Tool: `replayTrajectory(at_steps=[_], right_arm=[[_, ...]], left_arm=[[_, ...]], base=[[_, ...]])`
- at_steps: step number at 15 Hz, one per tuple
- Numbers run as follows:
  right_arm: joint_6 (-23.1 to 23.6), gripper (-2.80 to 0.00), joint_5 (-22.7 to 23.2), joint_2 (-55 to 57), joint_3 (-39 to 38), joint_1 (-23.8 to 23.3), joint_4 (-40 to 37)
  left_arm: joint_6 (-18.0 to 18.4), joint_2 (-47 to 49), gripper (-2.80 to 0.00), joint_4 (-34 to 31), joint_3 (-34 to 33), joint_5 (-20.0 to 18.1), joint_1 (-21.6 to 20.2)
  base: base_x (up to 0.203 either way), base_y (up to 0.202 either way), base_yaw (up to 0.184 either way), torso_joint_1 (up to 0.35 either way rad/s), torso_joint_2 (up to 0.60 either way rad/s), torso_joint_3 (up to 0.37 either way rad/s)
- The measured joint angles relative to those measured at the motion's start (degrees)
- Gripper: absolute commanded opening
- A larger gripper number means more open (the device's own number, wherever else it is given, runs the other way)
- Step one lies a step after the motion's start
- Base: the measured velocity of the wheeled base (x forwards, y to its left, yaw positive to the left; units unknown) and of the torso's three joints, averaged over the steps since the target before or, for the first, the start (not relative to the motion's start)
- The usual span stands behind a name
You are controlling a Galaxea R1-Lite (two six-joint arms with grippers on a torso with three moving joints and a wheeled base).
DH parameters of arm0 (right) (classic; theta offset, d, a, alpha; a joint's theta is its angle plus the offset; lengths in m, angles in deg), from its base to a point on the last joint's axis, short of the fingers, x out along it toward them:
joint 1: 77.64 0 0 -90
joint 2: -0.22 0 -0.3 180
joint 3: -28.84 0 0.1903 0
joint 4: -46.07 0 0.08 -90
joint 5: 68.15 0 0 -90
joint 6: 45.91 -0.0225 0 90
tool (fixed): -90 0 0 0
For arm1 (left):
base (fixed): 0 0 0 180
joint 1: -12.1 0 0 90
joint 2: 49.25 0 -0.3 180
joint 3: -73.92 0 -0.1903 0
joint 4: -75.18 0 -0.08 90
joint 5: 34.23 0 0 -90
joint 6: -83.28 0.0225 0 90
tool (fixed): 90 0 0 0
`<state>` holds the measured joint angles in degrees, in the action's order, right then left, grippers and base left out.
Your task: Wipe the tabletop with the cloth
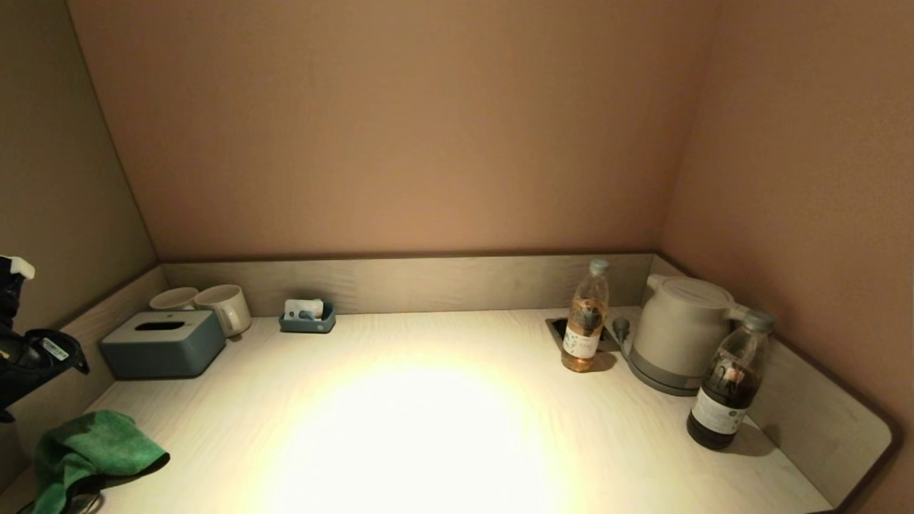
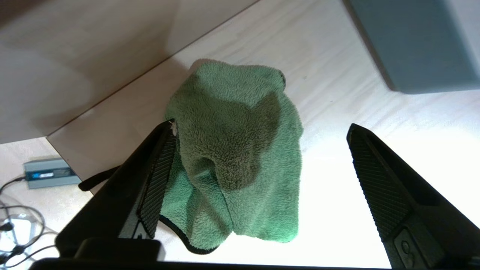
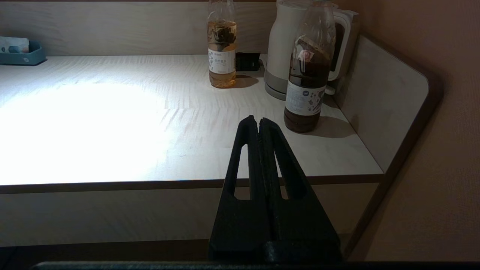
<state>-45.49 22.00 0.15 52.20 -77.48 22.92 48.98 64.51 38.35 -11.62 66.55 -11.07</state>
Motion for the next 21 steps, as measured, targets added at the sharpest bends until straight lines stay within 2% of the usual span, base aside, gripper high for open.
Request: replayTrajectory(at_steps=[1, 2, 8, 11, 14, 17, 21], right_arm=[[0.0, -2.8, 0.0, 0.0, 0.0, 0.0, 0.0], [0.0, -2.8, 0.0, 0.0, 0.0, 0.0, 0.0], [0.0, -2.8, 0.0, 0.0, 0.0, 0.0, 0.0], [0.0, -2.8, 0.0, 0.0, 0.0, 0.0, 0.0], [0.0, -2.8, 0.0, 0.0, 0.0, 0.0, 0.0], [0.0, -2.8, 0.0, 0.0, 0.0, 0.0, 0.0], [0.0, -2.8, 0.0, 0.0, 0.0, 0.0, 0.0]], left_arm=[[0.0, -1.3, 0.0, 0.1, -0.4, -0.2, 0.0], [0.1, -2.7, -2.8, 0.2, -0.6, -0.4, 0.2], [0.9, -13.2, -2.8, 0.2, -2.7, -1.7, 4.0], [4.1, -22.4, -2.8, 0.1, -5.4, -4.1, 7.4], [10.7, -34.8, -2.8, 0.2, -10.1, -8.1, 10.1], [18.3, -49.6, -2.8, -0.5, -15.5, -15.3, 11.3], [25.5, -68.4, -2.8, -3.0, -22.3, -21.8, 11.7]], base=[[0.0, 0.0, 0.0, 0.0, 0.0, 0.0], [0.0, 0.0, 0.0, 0.0, 0.0, 0.0], [0.0, 0.0, 0.0, 0.0, 0.0, 0.0], [0.0, 0.0, 0.0, 0.0, 0.0, 0.0], [0.0, 0.0, 0.0, 0.0, 0.0, 0.0], [0.0, 0.0, 0.0, 0.0, 0.0, 0.0], [0.0, 0.0, 0.0, 0.0, 0.0, 0.0]])
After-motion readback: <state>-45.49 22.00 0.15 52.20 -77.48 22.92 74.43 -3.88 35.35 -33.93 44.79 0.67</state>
